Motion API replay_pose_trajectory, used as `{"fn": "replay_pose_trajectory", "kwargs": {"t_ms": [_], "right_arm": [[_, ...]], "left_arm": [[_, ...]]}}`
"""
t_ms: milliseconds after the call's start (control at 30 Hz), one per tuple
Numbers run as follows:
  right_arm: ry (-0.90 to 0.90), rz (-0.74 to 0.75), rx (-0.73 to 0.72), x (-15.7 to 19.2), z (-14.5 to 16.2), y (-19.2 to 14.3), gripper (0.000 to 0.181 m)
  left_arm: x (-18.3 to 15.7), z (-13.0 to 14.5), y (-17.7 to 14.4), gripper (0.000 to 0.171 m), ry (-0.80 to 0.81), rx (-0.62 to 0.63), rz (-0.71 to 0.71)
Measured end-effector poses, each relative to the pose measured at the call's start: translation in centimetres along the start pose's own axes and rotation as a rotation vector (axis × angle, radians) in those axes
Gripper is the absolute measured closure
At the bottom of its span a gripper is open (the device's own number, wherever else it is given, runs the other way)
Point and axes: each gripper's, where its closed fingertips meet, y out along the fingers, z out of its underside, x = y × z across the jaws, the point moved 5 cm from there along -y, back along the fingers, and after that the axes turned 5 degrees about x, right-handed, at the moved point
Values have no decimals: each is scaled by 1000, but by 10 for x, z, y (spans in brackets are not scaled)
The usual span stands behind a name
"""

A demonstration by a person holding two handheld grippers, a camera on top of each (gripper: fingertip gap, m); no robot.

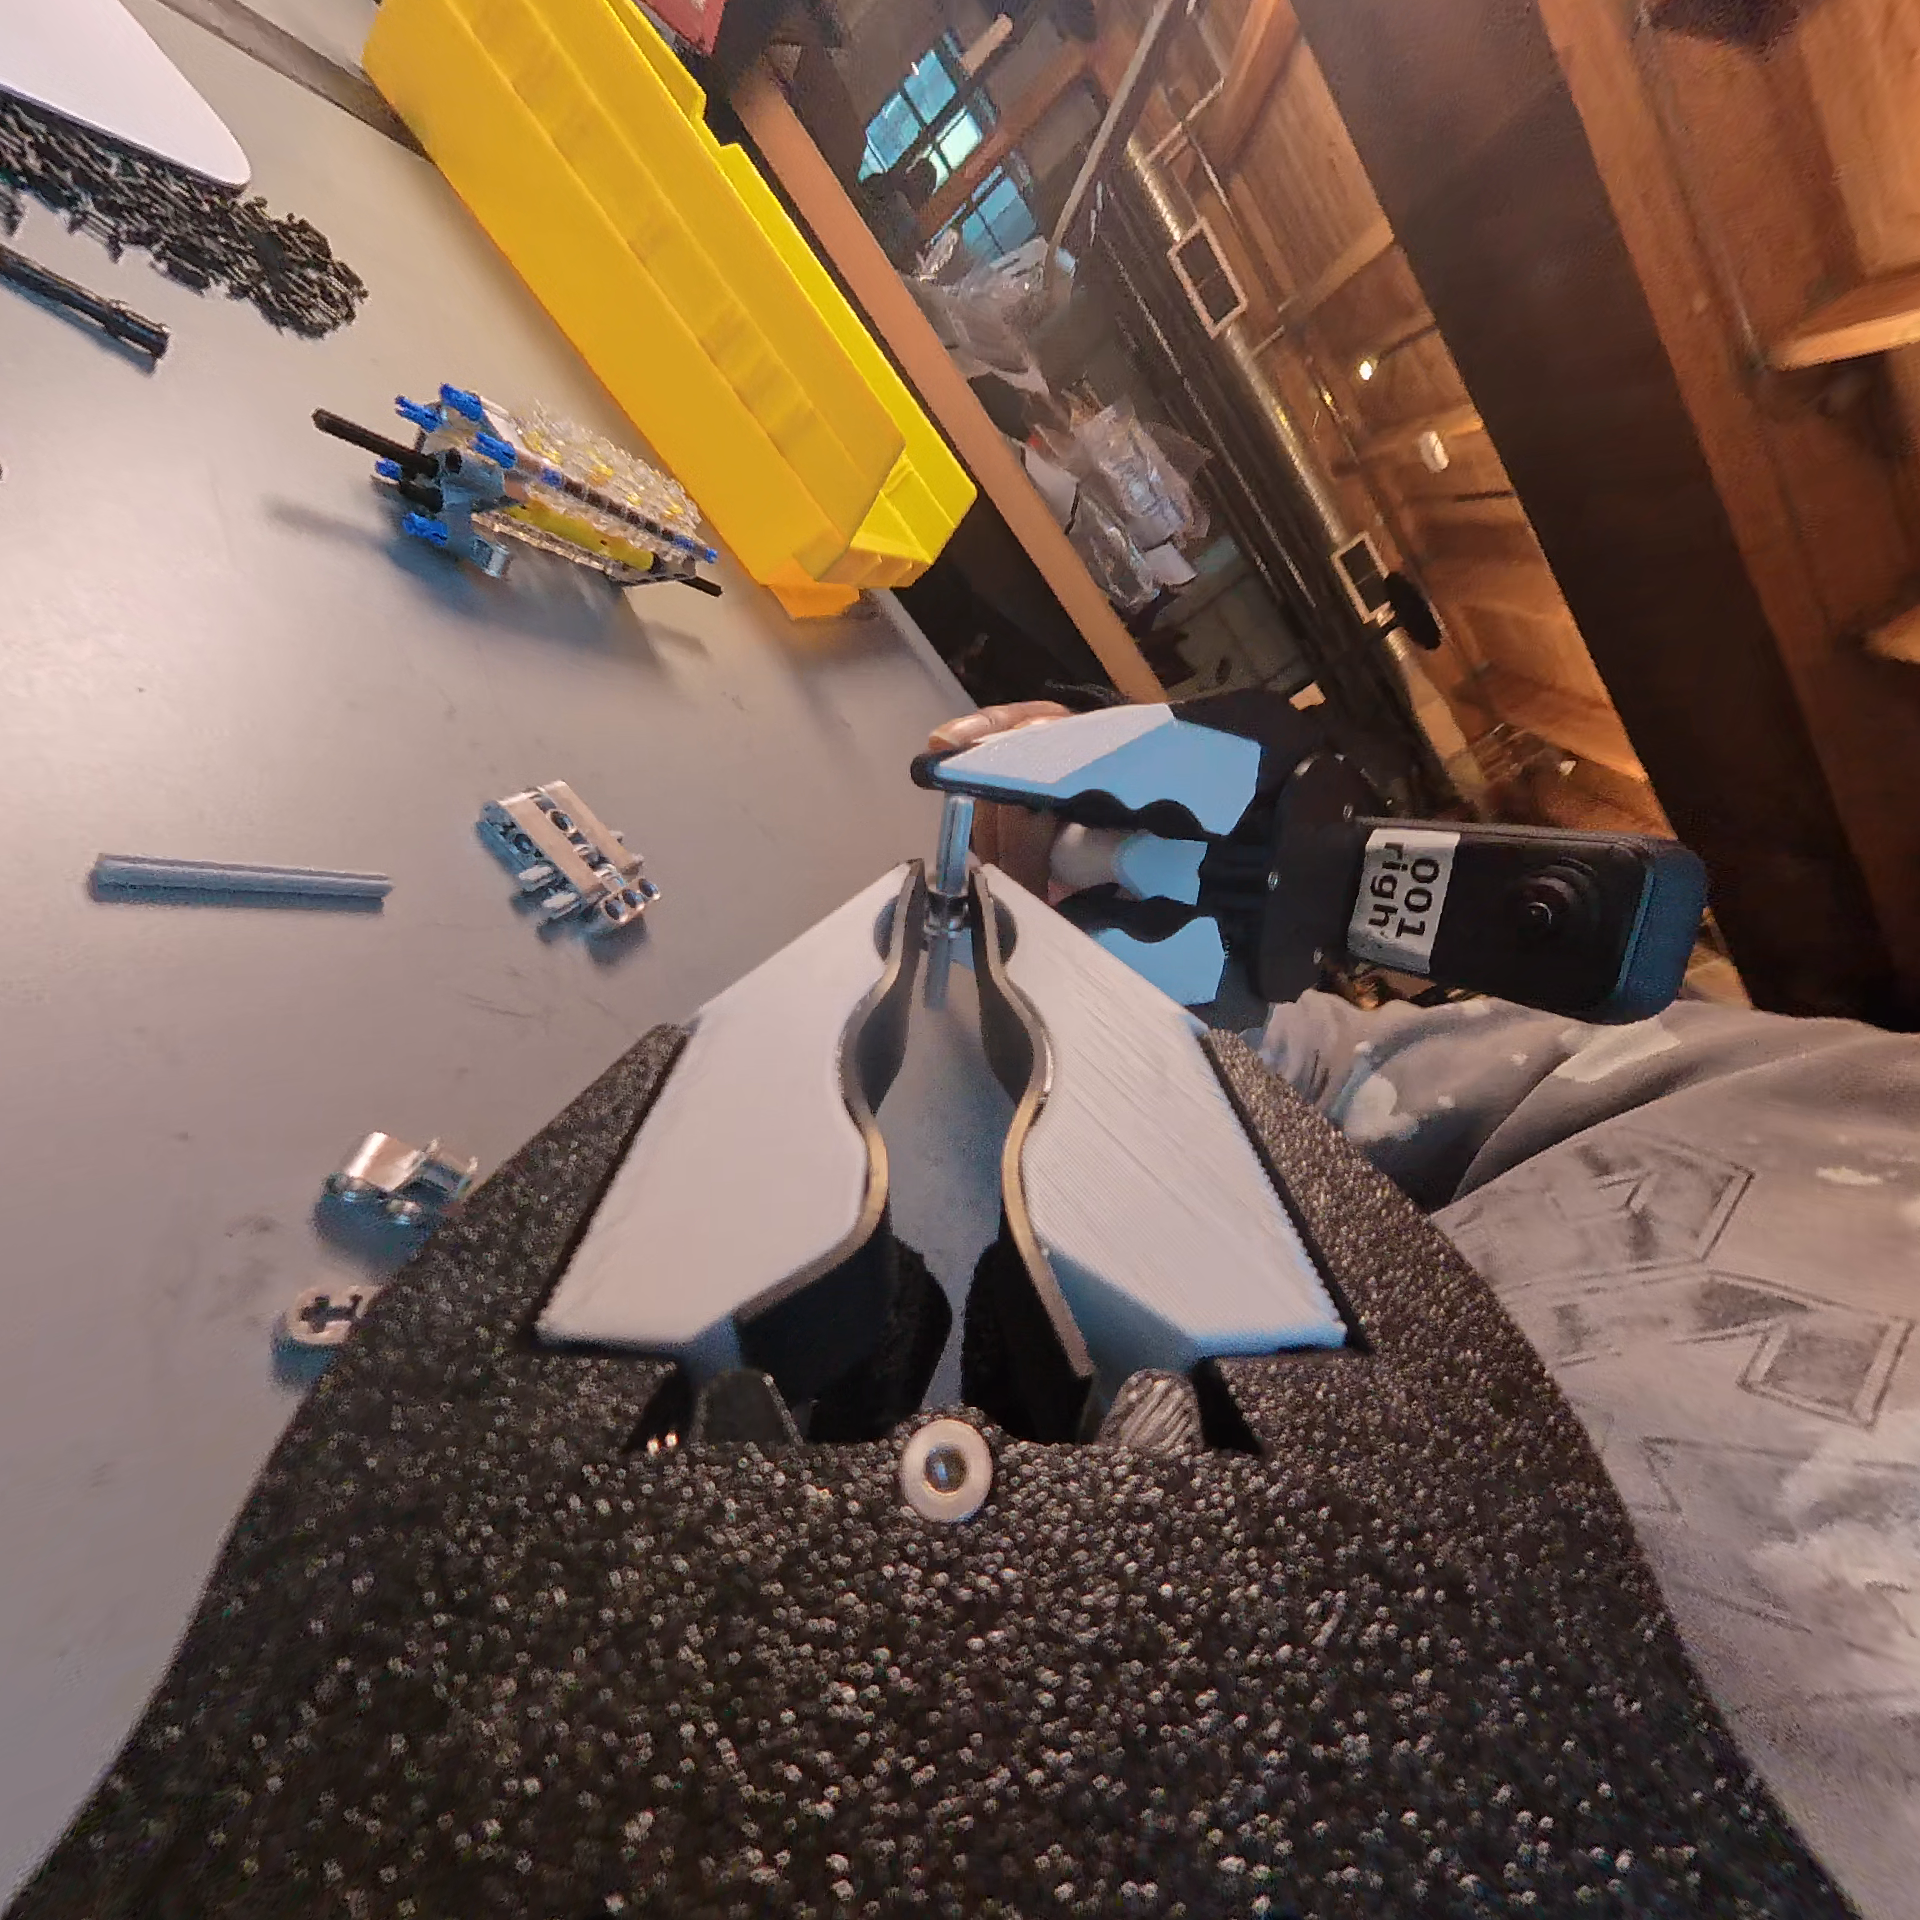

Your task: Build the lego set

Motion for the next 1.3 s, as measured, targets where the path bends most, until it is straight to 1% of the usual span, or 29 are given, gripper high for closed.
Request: {"fn": "replay_pose_trajectory", "kwargs": {"t_ms": [33,133,233,300,400,500,600,700,733,867,967,1000,1033,1100,1167,1200,1267,1300], "right_arm": [[-43,-16,-4,2,1,-1,160],[-94,-25,-17,4,3,-4,160],[-127,-15,34,6,9,0,159],[-130,11,75,8,12,4,158],[-80,25,108,9,10,7,157],[-47,43,164,7,14,11,157],[-2,55,172,6,13,11,156],[26,92,220,3,11,14,150],[39,95,225,3,10,14,151],[68,90,231,4,8,16,157],[80,92,229,3,8,17,158],[81,79,224,4,8,17,164],[88,63,213,6,7,17,175],[55,88,207,7,6,17,176],[59,77,205,7,7,18,176],[61,76,203,7,7,18,174],[44,117,206,3,7,17,158],[39,132,203,0,6,16,153]], "left_arm": [[-1,0,-2,165,37,26,-13],[-3,3,-2,166,154,121,-58],[0,6,0,166,230,151,-138],[3,7,2,166,246,142,-185],[4,7,5,167,294,132,-246],[1,6,7,166,329,122,-263],[1,5,7,167,340,103,-295],[3,3,7,166,353,83,-326],[3,2,7,166,357,75,-335],[4,1,7,167,395,67,-371],[4,0,7,166,412,59,-380],[3,0,8,166,418,51,-379],[1,-1,8,166,424,45,-379],[1,-2,8,166,440,45,-386],[2,-1,7,166,422,45,-376],[3,-1,6,166,405,42,-366],[4,-1,5,166,392,36,-359],[4,-1,4,167,395,31,-362]]}}
